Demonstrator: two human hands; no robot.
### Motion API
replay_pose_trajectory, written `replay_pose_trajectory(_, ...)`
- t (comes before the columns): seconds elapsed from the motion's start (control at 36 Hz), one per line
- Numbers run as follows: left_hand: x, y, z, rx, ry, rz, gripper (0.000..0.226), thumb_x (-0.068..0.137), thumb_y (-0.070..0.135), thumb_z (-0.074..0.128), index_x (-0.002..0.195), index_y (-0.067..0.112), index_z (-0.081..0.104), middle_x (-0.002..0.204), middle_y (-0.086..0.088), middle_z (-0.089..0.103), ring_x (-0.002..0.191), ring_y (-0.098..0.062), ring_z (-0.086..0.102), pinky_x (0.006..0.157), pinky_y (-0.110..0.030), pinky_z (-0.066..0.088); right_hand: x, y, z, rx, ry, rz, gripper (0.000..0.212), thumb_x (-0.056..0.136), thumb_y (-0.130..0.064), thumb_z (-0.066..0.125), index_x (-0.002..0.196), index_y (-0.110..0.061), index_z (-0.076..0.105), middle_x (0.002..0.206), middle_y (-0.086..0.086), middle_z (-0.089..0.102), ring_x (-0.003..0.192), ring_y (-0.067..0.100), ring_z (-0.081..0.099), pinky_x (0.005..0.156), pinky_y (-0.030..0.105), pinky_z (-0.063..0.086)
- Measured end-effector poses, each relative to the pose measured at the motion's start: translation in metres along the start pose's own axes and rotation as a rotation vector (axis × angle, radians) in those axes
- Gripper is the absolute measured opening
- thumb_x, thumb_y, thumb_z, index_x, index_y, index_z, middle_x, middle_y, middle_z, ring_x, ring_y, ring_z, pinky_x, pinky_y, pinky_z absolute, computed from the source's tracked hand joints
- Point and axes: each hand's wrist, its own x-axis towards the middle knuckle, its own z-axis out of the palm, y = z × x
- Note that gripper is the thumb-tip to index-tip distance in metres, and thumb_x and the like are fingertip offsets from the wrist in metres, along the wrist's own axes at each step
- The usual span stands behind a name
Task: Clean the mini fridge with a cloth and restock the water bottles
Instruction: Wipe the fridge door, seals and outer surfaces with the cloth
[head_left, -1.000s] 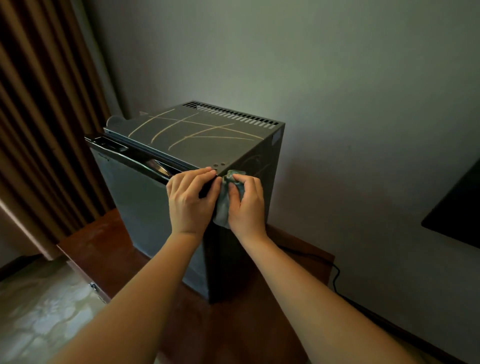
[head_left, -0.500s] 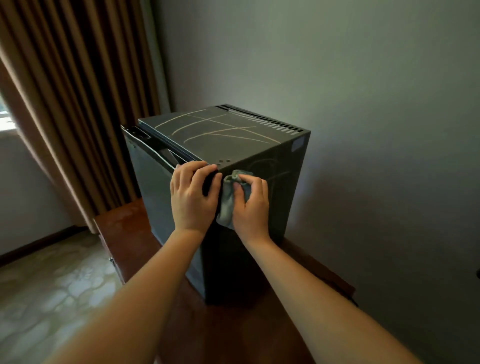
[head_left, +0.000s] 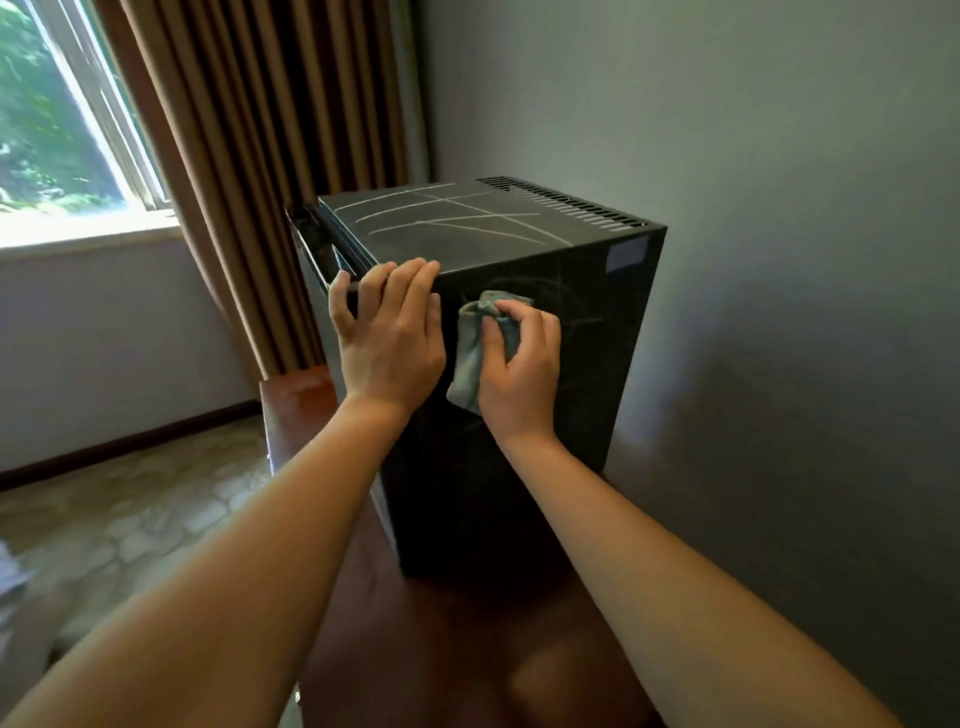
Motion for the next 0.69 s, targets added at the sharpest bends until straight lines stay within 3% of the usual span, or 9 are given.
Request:
replay_pose_trajectory(0.06,-0.001,-0.002,0.002,0.036,0.016,0.028,0.034,0.102,0.027,0.047,0.132,0.021,0.063,0.130,0.006,0.065,0.123,-0.020,0.054,0.117,-0.045,0.016,0.005,0.001,0.007,0.018,0.017,-0.026,0.019,0.099,-0.017,0.062,0.115,-0.008,0.062,0.118,0.007,0.053,0.109,0.014,0.056,0.097,0.026,0.049)
replay_pose_trajectory(0.22,0.000,-0.007,0.004,0.047,0.044,0.076,0.033,0.101,0.024,0.050,0.131,0.020,0.064,0.131,0.004,0.065,0.121,-0.022,0.056,0.111,-0.044,0.025,0.010,0.003,0.028,0.043,0.034,-0.028,0.018,0.098,-0.012,0.063,0.114,-0.005,0.063,0.119,0.011,0.053,0.111,0.023,0.056,0.098,0.040,0.050)
replay_pose_trajectory(0.44,0.001,-0.011,0.004,0.020,0.066,0.108,0.035,0.103,0.026,0.046,0.133,0.019,0.062,0.133,0.004,0.063,0.122,-0.020,0.056,0.109,-0.042,0.025,-0.001,0.018,0.029,-0.013,0.020,-0.074,0.018,0.097,-0.013,0.063,0.114,-0.006,0.065,0.118,0.008,0.054,0.112,0.022,0.055,0.100,0.032,0.048)
replay_pose_trajectory(0.69,-0.001,-0.011,0.004,0.018,0.081,0.116,0.035,0.101,0.025,0.050,0.133,0.017,0.063,0.132,0.002,0.064,0.122,-0.022,0.054,0.107,-0.045,0.030,-0.001,0.018,0.027,-0.005,-0.041,-0.038,0.018,0.098,-0.013,0.062,0.115,-0.009,0.063,0.122,0.006,0.050,0.116,0.020,0.053,0.102,0.032,0.049)
